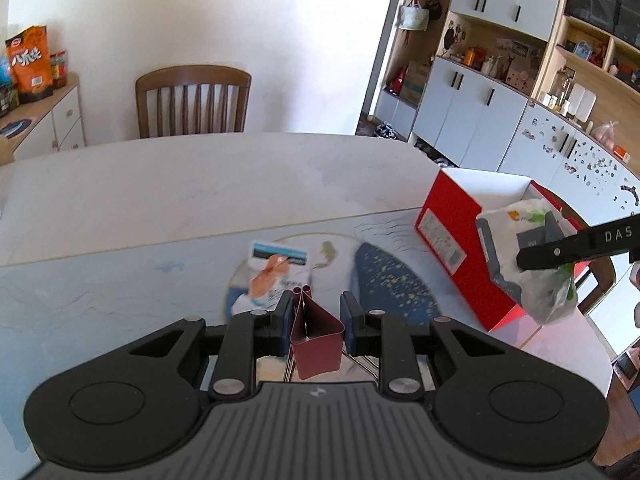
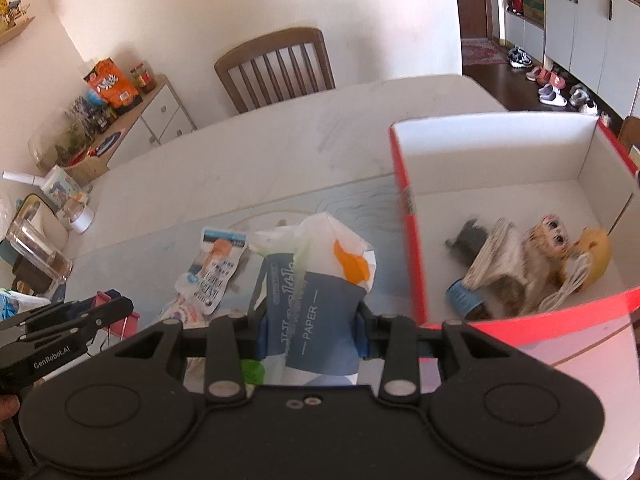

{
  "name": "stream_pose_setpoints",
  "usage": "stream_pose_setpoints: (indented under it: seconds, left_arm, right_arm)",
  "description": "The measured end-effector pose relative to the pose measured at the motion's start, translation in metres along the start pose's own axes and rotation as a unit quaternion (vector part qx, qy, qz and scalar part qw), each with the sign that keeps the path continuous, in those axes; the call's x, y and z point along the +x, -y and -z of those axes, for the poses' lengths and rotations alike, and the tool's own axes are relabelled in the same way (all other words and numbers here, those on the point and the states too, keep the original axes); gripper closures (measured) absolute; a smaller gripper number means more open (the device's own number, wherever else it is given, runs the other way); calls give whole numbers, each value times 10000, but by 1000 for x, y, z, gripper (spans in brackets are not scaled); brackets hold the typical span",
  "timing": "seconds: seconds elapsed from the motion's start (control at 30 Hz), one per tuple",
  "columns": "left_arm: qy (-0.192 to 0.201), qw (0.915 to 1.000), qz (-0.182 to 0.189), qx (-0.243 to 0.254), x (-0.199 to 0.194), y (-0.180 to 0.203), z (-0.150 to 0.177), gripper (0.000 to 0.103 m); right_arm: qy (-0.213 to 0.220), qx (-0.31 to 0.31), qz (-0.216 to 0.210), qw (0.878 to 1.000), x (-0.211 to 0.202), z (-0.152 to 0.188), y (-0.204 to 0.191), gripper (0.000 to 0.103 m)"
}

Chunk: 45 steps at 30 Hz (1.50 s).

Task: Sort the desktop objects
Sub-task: 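Carry the binder clip and tissue pack toward the red shoebox with both tools, then lower both tools into the box and open them to release clip and tissue pack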

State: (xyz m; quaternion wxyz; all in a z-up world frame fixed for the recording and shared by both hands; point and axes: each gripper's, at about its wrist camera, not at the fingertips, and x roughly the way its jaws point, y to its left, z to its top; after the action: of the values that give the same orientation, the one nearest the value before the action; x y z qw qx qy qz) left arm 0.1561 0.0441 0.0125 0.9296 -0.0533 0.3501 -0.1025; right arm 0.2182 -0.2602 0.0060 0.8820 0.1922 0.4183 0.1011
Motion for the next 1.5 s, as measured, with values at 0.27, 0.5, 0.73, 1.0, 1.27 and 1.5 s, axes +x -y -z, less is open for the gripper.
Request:
stream_pose_setpoints:
  seconds: [0.27,0.5,0.73,1.0,1.27,1.5]
  left_arm:
    - [58,9998,29,176,13,43,-14,80]
    - [42,9995,57,308,29,84,-24,80]
    - [63,9988,123,472,45,122,-38,80]
    - [83,9975,254,653,65,160,-54,80]
    - [119,9947,445,923,86,194,-70,80]
    - [44,9909,646,1182,110,225,-86,80]
  right_arm:
    - [160,31,87,9998,-12,-13,41,65]
    - [184,79,174,9996,-14,-21,79,65]
    - [168,104,226,9995,-17,-27,112,65]
    - [137,156,307,9993,-18,-36,149,65]
    - [162,157,382,9990,-18,-46,176,65]
    - [131,135,492,9986,-10,-55,194,65]
